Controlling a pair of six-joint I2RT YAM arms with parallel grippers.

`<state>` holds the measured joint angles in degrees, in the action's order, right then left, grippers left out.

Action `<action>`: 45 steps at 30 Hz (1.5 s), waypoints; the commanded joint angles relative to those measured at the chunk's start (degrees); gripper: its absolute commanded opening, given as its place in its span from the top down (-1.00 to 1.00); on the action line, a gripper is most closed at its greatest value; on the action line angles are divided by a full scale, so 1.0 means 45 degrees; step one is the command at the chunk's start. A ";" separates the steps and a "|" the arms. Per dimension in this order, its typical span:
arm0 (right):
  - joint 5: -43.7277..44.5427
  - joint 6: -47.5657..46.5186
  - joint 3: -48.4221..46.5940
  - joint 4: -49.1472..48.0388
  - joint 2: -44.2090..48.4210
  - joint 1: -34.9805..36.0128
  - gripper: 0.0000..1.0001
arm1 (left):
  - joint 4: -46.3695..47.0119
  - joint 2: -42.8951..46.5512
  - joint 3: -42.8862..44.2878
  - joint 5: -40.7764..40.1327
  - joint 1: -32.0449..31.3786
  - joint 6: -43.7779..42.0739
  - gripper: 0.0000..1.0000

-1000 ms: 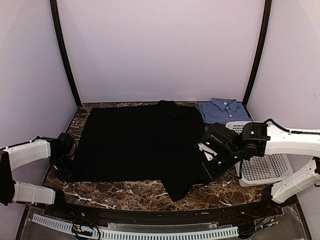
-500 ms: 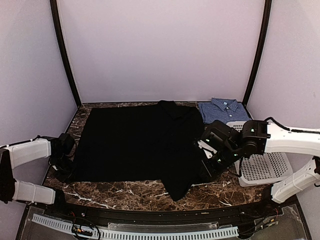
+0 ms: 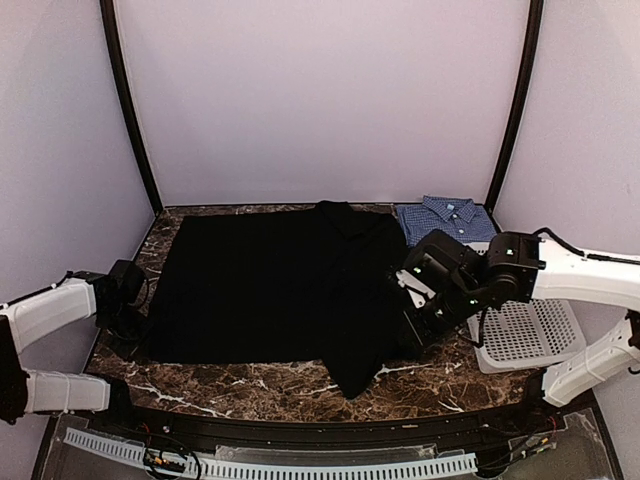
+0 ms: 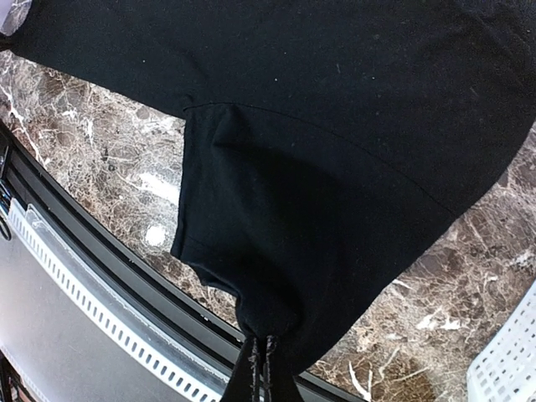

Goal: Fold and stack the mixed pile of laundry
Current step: Pick up the flattened T-shirt from the center of the board, then fold the flattened T-shirt at the center of the board.

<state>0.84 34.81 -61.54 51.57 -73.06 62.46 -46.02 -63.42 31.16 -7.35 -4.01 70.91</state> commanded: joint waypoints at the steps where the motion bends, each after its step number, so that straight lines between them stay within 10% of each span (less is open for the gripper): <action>1: 0.0452 0.0251 -0.0235 0.0487 0.0785 -0.0096 1.00 | -0.1384 0.1472 0.0571 -0.0050 0.0081 -0.0304 1.00; 23: 0.1936 -0.2630 -0.2832 0.0612 0.0241 -0.2125 1.00 | -0.1153 0.0443 0.3690 -0.0407 0.0085 -0.1629 1.00; 45: 0.1332 -0.7040 -0.6961 -0.2353 -0.5691 -0.5689 1.00 | 0.2425 -0.5155 0.6555 -0.0149 0.0811 -0.2147 1.00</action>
<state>7.53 6.70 -89.45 45.34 -94.98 38.46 -38.11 -84.36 58.48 -8.62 -1.39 62.39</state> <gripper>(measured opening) 0.004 0.007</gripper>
